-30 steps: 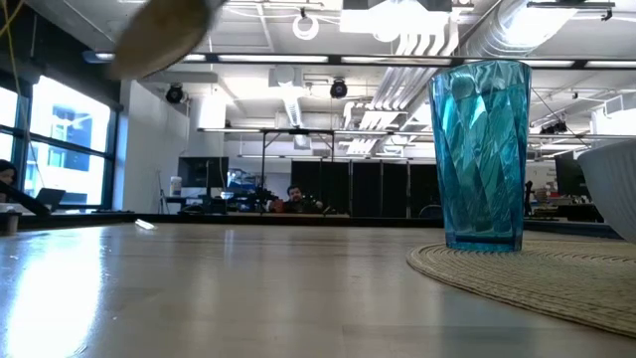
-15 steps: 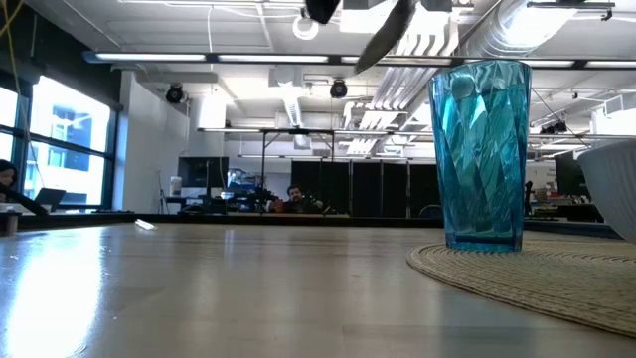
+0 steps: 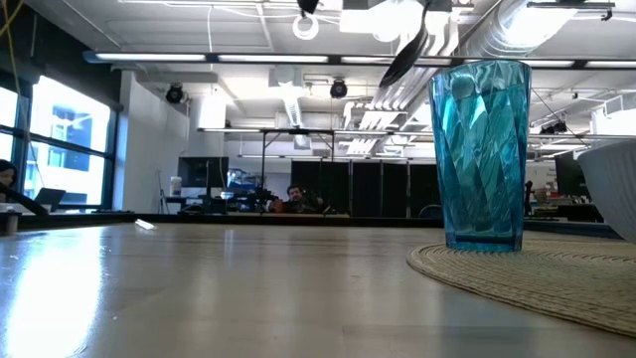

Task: Pick & Place Utensil
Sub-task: Put the purple spoon into the white bowl on the brown mat

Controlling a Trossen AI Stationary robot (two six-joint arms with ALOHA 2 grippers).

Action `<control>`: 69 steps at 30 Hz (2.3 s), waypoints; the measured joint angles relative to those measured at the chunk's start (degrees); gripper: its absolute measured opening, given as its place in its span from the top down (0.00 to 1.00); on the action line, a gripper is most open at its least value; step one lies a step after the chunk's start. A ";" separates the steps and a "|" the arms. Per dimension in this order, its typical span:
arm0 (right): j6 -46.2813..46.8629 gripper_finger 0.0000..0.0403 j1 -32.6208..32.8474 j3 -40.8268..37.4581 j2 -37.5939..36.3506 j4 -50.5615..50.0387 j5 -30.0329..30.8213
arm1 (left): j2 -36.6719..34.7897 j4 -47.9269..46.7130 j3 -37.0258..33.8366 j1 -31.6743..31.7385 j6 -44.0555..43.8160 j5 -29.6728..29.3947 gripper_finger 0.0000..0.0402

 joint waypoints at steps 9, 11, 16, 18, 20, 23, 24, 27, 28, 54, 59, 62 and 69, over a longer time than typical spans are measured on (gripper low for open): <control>-2.70 0.55 -7.38 0.00 0.01 3.94 -5.06 | 0.00 -0.30 0.00 0.00 0.30 -11.10 0.89; -2.74 0.53 -8.94 0.00 0.01 4.34 -5.09 | 0.00 0.06 0.00 0.02 1.57 -12.76 0.89; -2.77 0.53 -12.97 0.00 0.01 5.92 -9.50 | 0.00 0.97 0.00 0.05 3.17 -16.30 0.89; -2.99 0.53 -14.58 0.00 0.01 7.40 -11.60 | 0.00 1.04 -0.02 0.04 4.11 -18.53 0.89; -4.04 0.54 -15.97 0.00 0.01 9.61 -12.63 | 0.00 1.40 -0.02 0.04 4.89 -20.00 0.89; -5.57 0.55 -17.52 0.00 0.01 13.06 -12.84 | 0.00 1.36 -0.02 0.49 4.95 -21.08 0.89; -5.63 0.55 -17.93 0.00 0.01 13.55 -12.73 | 0.00 1.37 -0.02 0.77 4.92 -21.15 0.89; -5.27 0.58 -18.78 0.00 0.01 13.40 -12.52 | 0.00 1.94 -0.02 1.32 4.72 -22.01 0.89; -5.23 0.59 -18.94 0.00 0.01 13.18 -12.50 | 0.00 2.29 -0.02 1.58 4.59 -22.58 0.89; -6.74 0.94 -13.55 -0.02 -6.49 13.75 -10.48 | -7.18 -6.49 -0.07 -5.42 -1.01 -18.32 0.70; -6.60 0.94 -7.56 0.04 -15.74 7.51 -12.08 | -12.14 -18.39 -0.02 -10.85 -5.97 -16.15 0.54; -2.60 0.94 -3.86 0.04 -21.70 -0.71 -12.74 | -13.61 -25.79 0.00 -13.98 -10.79 -11.98 0.47; 9.50 0.94 -0.93 0.04 -30.74 -23.73 -26.52 | -13.29 -35.34 -0.07 -19.01 -19.39 -8.04 0.45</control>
